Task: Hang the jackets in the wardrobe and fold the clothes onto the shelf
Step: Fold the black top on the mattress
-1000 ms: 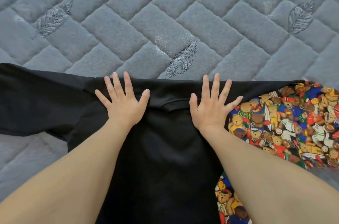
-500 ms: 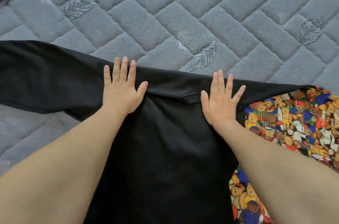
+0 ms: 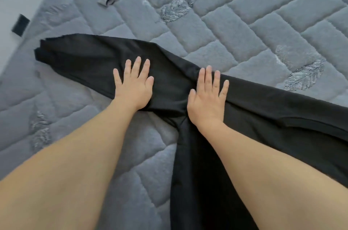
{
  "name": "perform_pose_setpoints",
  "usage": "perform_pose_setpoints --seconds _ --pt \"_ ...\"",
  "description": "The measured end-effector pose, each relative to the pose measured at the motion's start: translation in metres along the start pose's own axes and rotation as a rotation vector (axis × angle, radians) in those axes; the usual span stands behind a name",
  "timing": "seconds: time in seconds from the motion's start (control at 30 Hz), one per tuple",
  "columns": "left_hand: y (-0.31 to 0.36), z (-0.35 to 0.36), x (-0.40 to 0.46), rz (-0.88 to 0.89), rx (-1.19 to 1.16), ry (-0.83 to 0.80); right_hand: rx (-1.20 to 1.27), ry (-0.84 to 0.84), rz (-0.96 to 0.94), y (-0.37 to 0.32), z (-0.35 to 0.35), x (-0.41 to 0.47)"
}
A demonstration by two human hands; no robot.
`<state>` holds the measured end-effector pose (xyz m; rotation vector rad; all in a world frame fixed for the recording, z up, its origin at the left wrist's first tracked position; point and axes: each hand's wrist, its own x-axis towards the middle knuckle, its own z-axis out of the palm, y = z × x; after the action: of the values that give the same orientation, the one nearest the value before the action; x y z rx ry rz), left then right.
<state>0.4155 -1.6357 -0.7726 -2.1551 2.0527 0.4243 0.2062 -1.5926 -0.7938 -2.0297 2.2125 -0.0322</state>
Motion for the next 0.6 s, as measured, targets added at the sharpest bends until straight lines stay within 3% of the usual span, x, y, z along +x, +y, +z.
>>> perform_pose_setpoints --seconds 0.1,0.2,0.33,0.4,0.5,0.6 --pt "-0.037 0.003 -0.019 -0.276 -0.123 0.096 -0.031 0.010 -0.025 0.001 0.004 0.001" --pt "-0.049 -0.002 -0.032 -0.484 -0.403 0.280 -0.051 -0.016 -0.011 -0.001 0.003 0.001" --pt "-0.054 -0.026 -0.018 -0.953 -1.070 0.633 -0.043 -0.030 0.011 -0.001 0.003 0.001" --pt "-0.065 -0.036 -0.005 -1.180 -1.424 0.672 -0.040 -0.028 0.010 -0.002 0.005 0.003" --pt "-0.086 -0.040 0.002 -1.183 -1.697 0.567 -0.045 -0.006 -0.012 -0.002 0.009 0.004" --pt "-0.081 -0.047 -0.003 -1.031 -1.625 0.526 -0.047 -0.005 -0.011 -0.001 0.009 0.004"
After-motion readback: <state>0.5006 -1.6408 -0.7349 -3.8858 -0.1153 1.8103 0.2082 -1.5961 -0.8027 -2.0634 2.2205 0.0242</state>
